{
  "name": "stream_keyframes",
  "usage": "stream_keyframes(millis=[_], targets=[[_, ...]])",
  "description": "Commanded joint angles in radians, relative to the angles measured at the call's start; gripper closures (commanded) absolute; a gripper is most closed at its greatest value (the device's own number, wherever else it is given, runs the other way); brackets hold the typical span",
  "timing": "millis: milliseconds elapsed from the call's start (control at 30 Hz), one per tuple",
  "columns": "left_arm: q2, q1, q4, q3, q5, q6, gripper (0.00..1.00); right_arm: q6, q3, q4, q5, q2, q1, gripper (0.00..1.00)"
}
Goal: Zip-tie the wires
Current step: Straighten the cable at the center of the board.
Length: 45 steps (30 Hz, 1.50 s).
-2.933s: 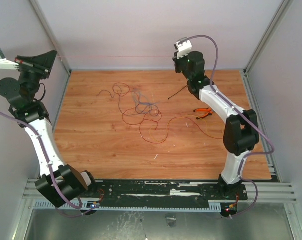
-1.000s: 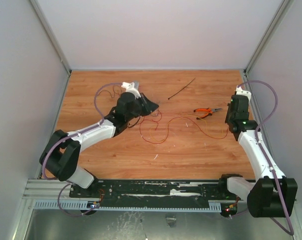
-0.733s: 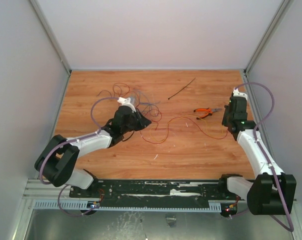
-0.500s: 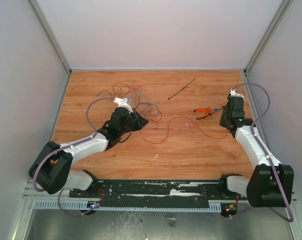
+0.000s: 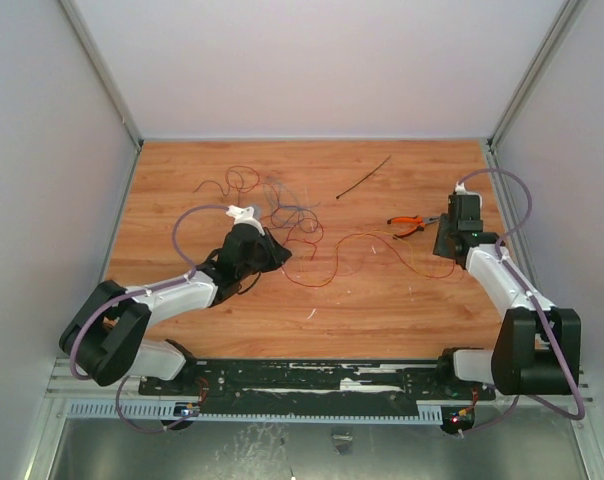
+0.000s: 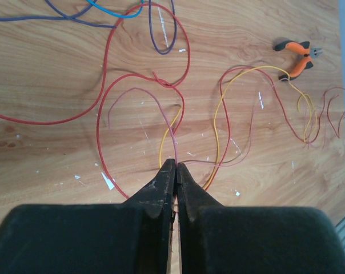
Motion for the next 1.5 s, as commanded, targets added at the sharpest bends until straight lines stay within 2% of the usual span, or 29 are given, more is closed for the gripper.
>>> stream_keyframes(millis=[0,100,233,400,567,700,800,967,1100,1267,1467], targets=[[0.009,-0.008,0.040,-0.009,-0.031,0.006,0.91,-0.004,0.030,0.001,-0.014,0.007,-0.007,0.64],[0.015,-0.007,0.038,-0.011,-0.035,0.006,0.86,-0.005,0.031,0.006,-0.026,-0.018,-0.008,0.61],[0.018,-0.007,0.031,-0.026,-0.045,0.004,0.69,-0.008,0.046,0.005,-0.035,-0.042,-0.008,0.57],[-0.018,-0.008,0.003,-0.063,-0.084,-0.008,0.55,-0.005,0.077,-0.008,-0.049,-0.058,-0.006,0.55],[-0.121,-0.007,-0.067,-0.072,-0.154,0.001,0.42,0.020,0.122,-0.004,-0.137,-0.094,0.022,0.54],[-0.247,0.001,-0.149,-0.044,-0.229,0.028,0.22,0.051,0.164,0.027,-0.190,-0.110,0.107,0.51],[-0.370,0.022,-0.211,-0.013,-0.244,0.053,0.13,0.078,0.201,0.052,-0.204,-0.087,0.196,0.47],[-0.514,0.121,-0.307,0.030,-0.204,0.079,0.02,0.122,0.257,0.161,-0.217,0.028,0.337,0.41],[-0.581,0.265,-0.355,0.046,-0.066,0.085,0.02,0.137,0.334,0.276,-0.253,0.169,0.415,0.39],[-0.623,0.439,-0.371,0.029,0.105,0.085,0.02,0.091,0.536,0.337,-0.315,0.437,0.480,0.39],[-0.615,0.543,-0.356,-0.008,0.267,0.076,0.02,0.063,0.853,0.318,-0.427,0.773,0.509,0.39]])
